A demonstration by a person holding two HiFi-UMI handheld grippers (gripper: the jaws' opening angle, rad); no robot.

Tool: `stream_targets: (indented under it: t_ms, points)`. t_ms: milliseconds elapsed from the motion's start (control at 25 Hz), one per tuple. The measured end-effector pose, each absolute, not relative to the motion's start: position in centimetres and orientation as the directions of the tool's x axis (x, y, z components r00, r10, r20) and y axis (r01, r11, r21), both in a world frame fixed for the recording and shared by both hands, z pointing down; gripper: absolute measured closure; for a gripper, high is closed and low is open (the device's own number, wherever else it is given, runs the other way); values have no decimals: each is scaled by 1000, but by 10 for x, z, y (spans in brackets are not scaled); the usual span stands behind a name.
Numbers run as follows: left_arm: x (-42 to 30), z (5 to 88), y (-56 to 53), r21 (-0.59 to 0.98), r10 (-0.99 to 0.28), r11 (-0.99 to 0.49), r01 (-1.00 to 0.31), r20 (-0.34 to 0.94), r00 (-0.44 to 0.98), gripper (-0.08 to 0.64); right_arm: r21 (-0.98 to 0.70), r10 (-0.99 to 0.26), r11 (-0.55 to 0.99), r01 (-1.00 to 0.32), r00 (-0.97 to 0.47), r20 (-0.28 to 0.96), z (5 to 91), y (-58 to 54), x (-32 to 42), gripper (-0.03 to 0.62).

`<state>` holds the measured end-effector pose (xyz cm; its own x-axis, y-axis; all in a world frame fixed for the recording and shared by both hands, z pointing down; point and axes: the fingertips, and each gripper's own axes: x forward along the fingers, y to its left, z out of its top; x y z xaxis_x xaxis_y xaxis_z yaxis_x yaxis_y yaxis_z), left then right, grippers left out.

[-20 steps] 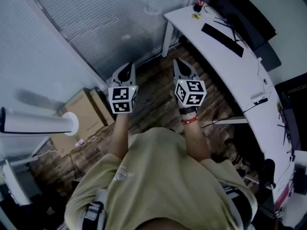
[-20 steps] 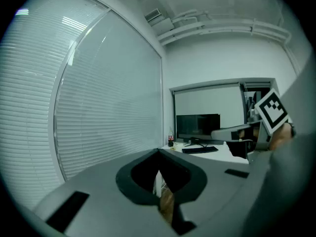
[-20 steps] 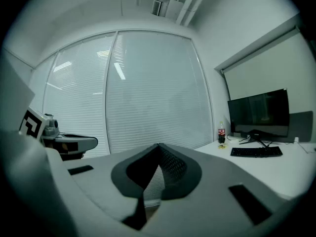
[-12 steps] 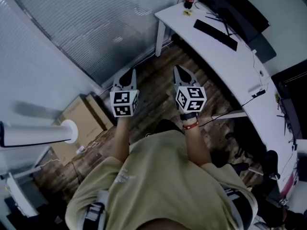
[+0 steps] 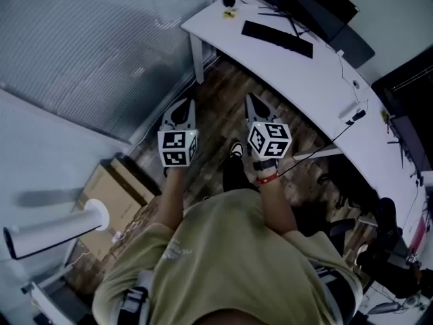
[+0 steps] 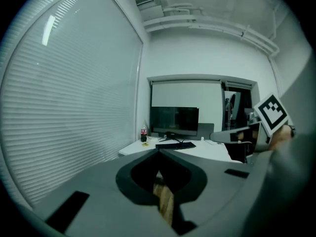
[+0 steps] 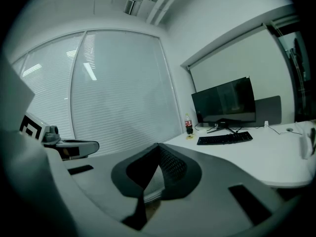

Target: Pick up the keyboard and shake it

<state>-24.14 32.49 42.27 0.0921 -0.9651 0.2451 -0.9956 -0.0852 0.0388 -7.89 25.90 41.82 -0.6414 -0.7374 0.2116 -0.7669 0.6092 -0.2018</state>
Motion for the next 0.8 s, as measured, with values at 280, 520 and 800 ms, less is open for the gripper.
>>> stream_targets:
  t_ms: [280,520,800]
  points:
    - [-182,437,182,38,-939,-247,-968,238,249,540,-206,-809,506,-837,-544,223,435,145,-30,569]
    - [-118,423,95,29,-914,-340,-940,224,338,540,-232,-841,444,-866,-492,225,428,64,22,568]
    - [-90,422,3,37,-907,-367,-929,209,367,540,-210,-851,425,-880,-468,239,429,-22,47,568]
